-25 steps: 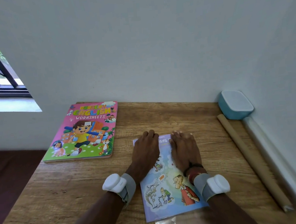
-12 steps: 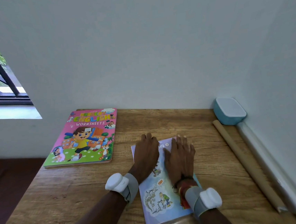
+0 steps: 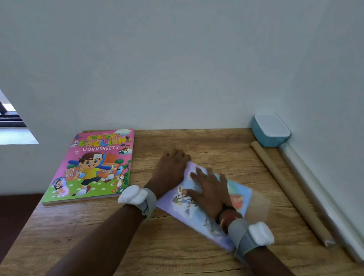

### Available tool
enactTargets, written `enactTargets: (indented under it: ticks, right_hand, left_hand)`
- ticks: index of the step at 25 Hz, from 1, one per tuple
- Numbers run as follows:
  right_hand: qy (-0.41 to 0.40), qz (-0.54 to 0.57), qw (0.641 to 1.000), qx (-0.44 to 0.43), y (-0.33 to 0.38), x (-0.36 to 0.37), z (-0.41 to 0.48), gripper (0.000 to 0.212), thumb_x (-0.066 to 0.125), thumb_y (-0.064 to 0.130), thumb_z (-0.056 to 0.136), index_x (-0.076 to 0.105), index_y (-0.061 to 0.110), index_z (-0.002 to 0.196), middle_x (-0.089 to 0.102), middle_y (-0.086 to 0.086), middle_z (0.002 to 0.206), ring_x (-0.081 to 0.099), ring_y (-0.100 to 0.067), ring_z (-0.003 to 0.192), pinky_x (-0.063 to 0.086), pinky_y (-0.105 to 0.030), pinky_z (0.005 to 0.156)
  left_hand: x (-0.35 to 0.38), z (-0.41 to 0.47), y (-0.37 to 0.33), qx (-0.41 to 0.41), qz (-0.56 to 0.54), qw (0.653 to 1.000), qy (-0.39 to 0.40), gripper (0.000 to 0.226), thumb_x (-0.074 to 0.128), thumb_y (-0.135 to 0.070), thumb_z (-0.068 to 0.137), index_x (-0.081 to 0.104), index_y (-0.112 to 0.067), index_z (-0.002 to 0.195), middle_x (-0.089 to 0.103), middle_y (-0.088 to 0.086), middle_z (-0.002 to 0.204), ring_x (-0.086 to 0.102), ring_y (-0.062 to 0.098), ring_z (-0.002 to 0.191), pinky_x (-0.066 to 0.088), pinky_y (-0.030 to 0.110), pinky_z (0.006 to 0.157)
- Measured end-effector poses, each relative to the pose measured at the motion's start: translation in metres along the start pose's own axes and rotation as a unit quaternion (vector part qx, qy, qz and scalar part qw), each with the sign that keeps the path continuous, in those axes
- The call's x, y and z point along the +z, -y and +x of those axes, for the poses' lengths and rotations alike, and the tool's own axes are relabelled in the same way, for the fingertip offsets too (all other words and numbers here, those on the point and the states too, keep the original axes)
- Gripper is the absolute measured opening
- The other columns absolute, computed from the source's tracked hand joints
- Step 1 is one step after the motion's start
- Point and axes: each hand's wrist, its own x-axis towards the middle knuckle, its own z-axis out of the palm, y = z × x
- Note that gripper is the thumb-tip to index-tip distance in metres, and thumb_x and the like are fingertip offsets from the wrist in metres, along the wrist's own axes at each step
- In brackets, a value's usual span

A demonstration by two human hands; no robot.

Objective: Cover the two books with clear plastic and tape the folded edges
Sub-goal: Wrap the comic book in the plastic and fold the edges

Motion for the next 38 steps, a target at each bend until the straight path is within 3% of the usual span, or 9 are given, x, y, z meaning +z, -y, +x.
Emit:
enactTargets:
  ticks: [4,7,10,15,19,24,28,33,38]
  right_hand:
    - [-0.046,-0.024,0.995,0.085,0.016,-0.006,0.004,0.059,0.031,0.041,0.080,0.068,0.010,0.114,0.063,-0.016,0.125,0.054,-0.042,0.121,0.036,-0.068,0.097]
    - [-0.061,0.013,0.991,0.115,0.031,0.011,0.001,0.068,0.019,0.041,0.087,0.054,0.005,0.132,0.048,-0.018,0.142,0.042,-0.041,0.133,0.022,-0.063,0.109]
    - [-0.024,0.017,0.999,0.024,0.025,0.017,-0.001,0.082,0.006,0.063,0.090,0.029,0.011,0.150,0.021,-0.008,0.159,0.014,-0.028,0.148,-0.001,-0.049,0.118]
    - [-0.024,0.000,0.991,-0.132,0.018,0.017,0.004,0.083,-0.008,0.061,0.091,0.027,0.015,0.151,0.021,-0.001,0.159,0.012,-0.023,0.148,0.009,-0.050,0.119]
    - [-0.017,-0.014,0.982,-0.186,0.019,0.022,0.002,0.065,0.004,0.046,0.100,0.029,0.014,0.150,0.026,-0.002,0.157,0.011,-0.019,0.148,0.006,-0.043,0.118]
    - [-0.046,-0.041,0.988,-0.145,0.015,0.008,0.015,0.052,0.024,0.030,0.099,0.044,0.009,0.142,0.041,-0.009,0.150,0.030,-0.027,0.143,0.017,-0.047,0.118]
    - [-0.116,0.067,0.989,-0.056,0.063,0.030,-0.011,0.061,0.009,0.035,0.103,0.050,0.004,0.136,0.048,-0.014,0.144,0.041,-0.029,0.137,0.017,-0.044,0.113]
    - [-0.112,0.133,0.984,0.033,0.044,0.035,-0.009,0.088,-0.004,0.066,0.091,0.024,0.008,0.150,0.017,-0.004,0.158,0.012,-0.020,0.148,0.000,-0.029,0.119]
    - [-0.072,0.072,0.993,0.067,0.026,0.018,-0.015,0.084,0.001,0.062,0.086,0.014,0.013,0.153,0.006,0.000,0.162,0.002,-0.017,0.149,-0.003,-0.029,0.119]
  left_hand:
    - [-0.006,-0.029,-0.010,-0.196,0.056,0.979,0.004,0.020,0.056,-0.017,0.085,0.060,-0.014,0.104,0.058,0.012,0.098,0.055,0.032,0.090,0.042,0.043,0.072]
    - [-0.020,-0.058,-0.027,-0.259,0.064,0.964,0.023,0.020,0.063,-0.024,0.085,0.061,-0.015,0.103,0.059,0.011,0.094,0.056,0.030,0.085,0.043,0.041,0.069]
    - [-0.039,-0.094,-0.039,-0.294,0.045,0.954,0.025,0.020,0.064,-0.032,0.087,0.064,-0.015,0.096,0.061,0.011,0.090,0.056,0.030,0.082,0.043,0.042,0.069]
    - [-0.016,-0.111,-0.034,-0.137,-0.018,0.986,-0.098,0.042,0.041,-0.024,0.093,0.066,0.002,0.115,0.060,0.023,0.127,0.058,0.041,0.116,0.052,0.047,0.089]
    - [-0.004,-0.105,-0.019,-0.032,-0.074,0.997,-0.020,0.058,0.015,-0.031,0.106,0.042,0.005,0.142,0.039,0.021,0.151,0.036,0.031,0.142,0.042,0.049,0.107]
    - [-0.006,-0.108,-0.017,-0.162,-0.086,0.983,0.018,0.066,0.010,-0.047,0.103,0.036,-0.008,0.149,0.033,0.007,0.157,0.030,0.026,0.145,0.031,0.050,0.115]
    - [-0.002,-0.107,-0.045,-0.296,-0.075,0.952,0.014,0.063,0.020,-0.036,0.098,0.038,0.000,0.147,0.035,0.016,0.154,0.034,0.035,0.142,0.029,0.054,0.114]
    - [-0.005,-0.107,-0.046,-0.312,-0.101,0.944,0.032,0.067,0.018,-0.044,0.099,0.034,-0.004,0.149,0.031,0.013,0.157,0.030,0.032,0.145,0.024,0.050,0.117]
    - [-0.018,-0.122,-0.014,-0.226,-0.162,0.960,0.018,0.073,0.000,-0.057,0.098,0.026,-0.019,0.154,0.022,-0.003,0.160,0.021,0.016,0.148,0.016,0.040,0.121]
